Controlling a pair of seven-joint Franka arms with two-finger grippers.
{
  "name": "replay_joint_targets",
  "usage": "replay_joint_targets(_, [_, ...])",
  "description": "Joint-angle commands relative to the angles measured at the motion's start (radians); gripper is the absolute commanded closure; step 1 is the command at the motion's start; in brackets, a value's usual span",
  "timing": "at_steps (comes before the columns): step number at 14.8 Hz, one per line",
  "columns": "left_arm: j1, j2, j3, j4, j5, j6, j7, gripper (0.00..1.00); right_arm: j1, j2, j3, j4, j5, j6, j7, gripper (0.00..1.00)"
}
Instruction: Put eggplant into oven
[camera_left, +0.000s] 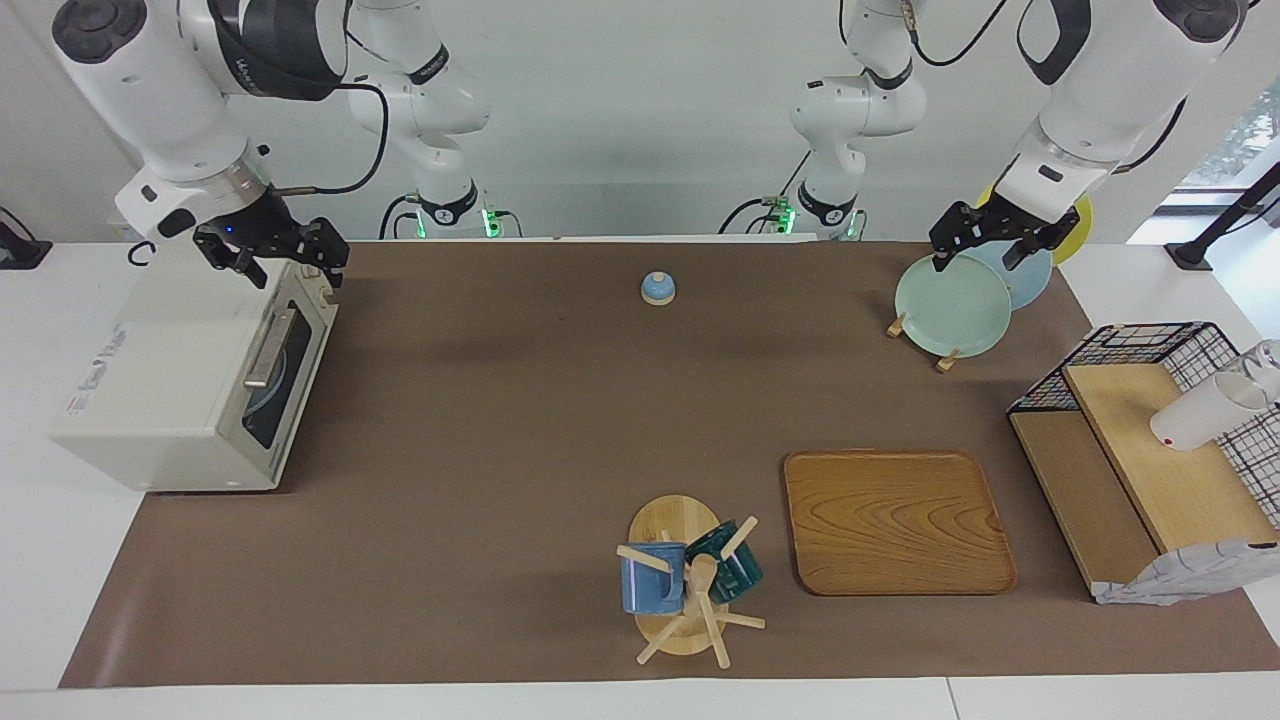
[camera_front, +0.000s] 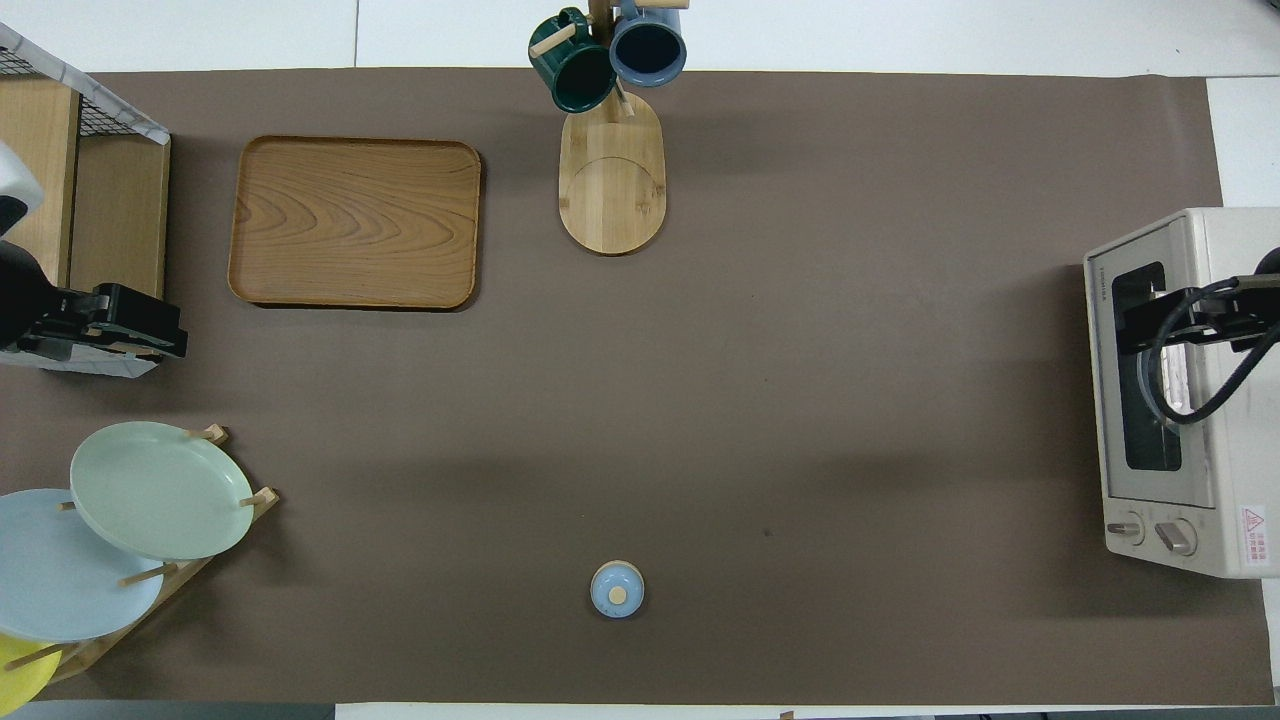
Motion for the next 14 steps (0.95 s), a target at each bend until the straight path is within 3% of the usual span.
replay_joint_targets(1, [0.008,-0.014,-0.001,-0.01,-0.012,0.0,0.0,0.0,-0.003,0.004,0.003,0.011,0.024,0.004,0.021,0.0])
replay_joint_targets(14, [0.008,-0.014,-0.001,-0.01,-0.012,0.0,0.0,0.0,0.0,0.004,0.003,0.012,0.009,0.012,0.021,0.0])
